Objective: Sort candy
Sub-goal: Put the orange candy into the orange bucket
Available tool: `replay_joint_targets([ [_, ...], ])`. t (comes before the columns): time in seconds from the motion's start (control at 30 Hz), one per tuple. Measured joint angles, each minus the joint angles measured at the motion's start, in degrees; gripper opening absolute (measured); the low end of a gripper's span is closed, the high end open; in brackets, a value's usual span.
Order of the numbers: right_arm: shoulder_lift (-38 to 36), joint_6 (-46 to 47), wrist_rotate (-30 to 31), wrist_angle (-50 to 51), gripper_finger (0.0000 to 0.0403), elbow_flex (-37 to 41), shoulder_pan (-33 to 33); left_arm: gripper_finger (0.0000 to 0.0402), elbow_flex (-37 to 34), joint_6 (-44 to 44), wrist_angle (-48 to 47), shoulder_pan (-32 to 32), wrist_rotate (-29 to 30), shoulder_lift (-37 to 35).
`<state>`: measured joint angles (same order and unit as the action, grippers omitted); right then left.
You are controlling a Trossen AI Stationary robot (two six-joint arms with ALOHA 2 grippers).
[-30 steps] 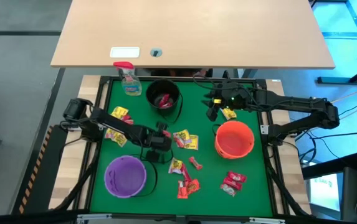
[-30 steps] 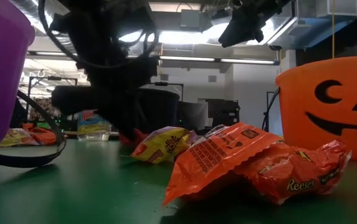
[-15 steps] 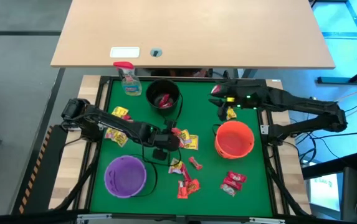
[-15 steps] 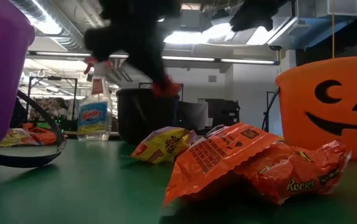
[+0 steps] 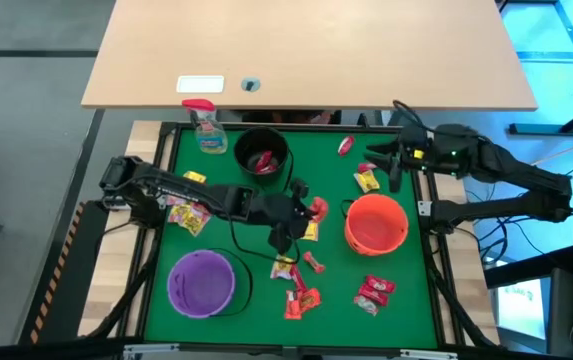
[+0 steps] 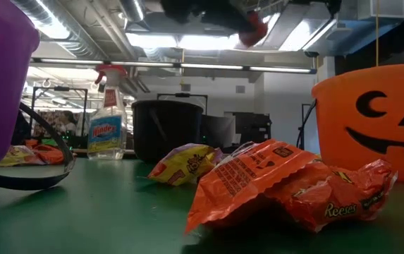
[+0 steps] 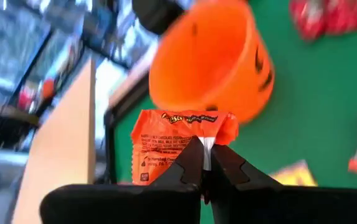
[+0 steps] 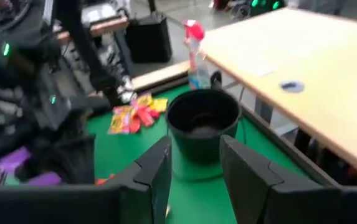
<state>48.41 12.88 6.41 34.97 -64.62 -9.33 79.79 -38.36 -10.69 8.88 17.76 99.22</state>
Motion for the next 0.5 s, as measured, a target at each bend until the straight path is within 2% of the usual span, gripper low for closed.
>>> replay_joint_targets([
  [0.13, -0.98, 1.68, -0.11, 4.38, 0.0133, 0.02, -0.01, 0.0000, 0.00, -1.22, 5.45, -1.50, -12.58, 0.09],
  [0.27, -1.49, -1.16, -6.63, 8.96, 0.0133, 0.02, 0.01, 0.0000, 0.00, -1.21, 10.72, -3.16, -14.66, 0.15],
  [0.37, -1.41, -1.20, -8.98, 11.40, 0.0133, 0.35, 0.03, 0.0000, 0.00, -1.20, 13.43, -4.38, -18.52, 0.15],
  [0.5, -0.98, -1.64, -14.42, 5.24, 0.0133, 4.48, 0.02, 0.0000, 0.00, 0.38, 13.36, -4.85, -21.63, 0.20],
])
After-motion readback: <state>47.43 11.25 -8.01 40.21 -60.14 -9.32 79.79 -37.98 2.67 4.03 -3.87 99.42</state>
